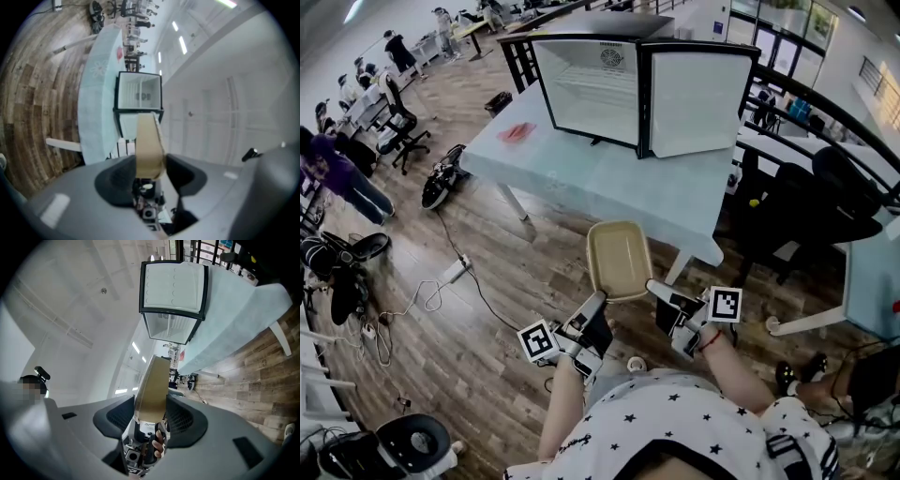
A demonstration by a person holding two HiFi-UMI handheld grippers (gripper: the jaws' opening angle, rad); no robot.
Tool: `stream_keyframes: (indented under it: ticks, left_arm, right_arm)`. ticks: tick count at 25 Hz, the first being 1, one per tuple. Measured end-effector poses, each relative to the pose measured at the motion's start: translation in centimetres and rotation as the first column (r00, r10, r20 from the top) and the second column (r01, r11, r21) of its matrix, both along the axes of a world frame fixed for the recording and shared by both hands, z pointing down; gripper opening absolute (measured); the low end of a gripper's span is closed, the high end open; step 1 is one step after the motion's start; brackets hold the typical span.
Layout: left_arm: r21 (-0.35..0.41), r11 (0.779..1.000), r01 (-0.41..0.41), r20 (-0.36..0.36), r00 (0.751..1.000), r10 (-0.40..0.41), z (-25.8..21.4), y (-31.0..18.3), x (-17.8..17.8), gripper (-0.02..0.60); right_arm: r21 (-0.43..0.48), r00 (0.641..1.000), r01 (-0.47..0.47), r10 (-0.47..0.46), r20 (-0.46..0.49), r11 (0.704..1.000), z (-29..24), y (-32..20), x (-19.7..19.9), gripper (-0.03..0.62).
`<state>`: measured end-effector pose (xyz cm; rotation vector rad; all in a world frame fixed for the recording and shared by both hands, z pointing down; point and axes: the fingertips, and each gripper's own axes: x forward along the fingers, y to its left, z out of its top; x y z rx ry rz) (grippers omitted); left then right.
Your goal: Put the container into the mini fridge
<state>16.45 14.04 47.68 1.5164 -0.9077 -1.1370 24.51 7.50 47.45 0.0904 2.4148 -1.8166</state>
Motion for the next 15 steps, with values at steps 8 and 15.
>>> stream_keyframes:
  ticks: [8,15]
  left_arm:
    - [-0.004,1.000,0.019,-0.012,1.000,-0.019,0.4,0.4,-0.2,0.203]
    - [-0.005,1.000,0.015,-0.014,1.000,-0.015,0.5,-0.6,-1.4,0.202]
  right_arm:
    - [-0.009,1.000,0.024,-0.024,-0.005,1.000,0.4,0.3,-0.3,0.216]
    - [-0.014,1.000,0.021,-0.020,0.006,1.000,0.5,-0.8,-1.6,0.216]
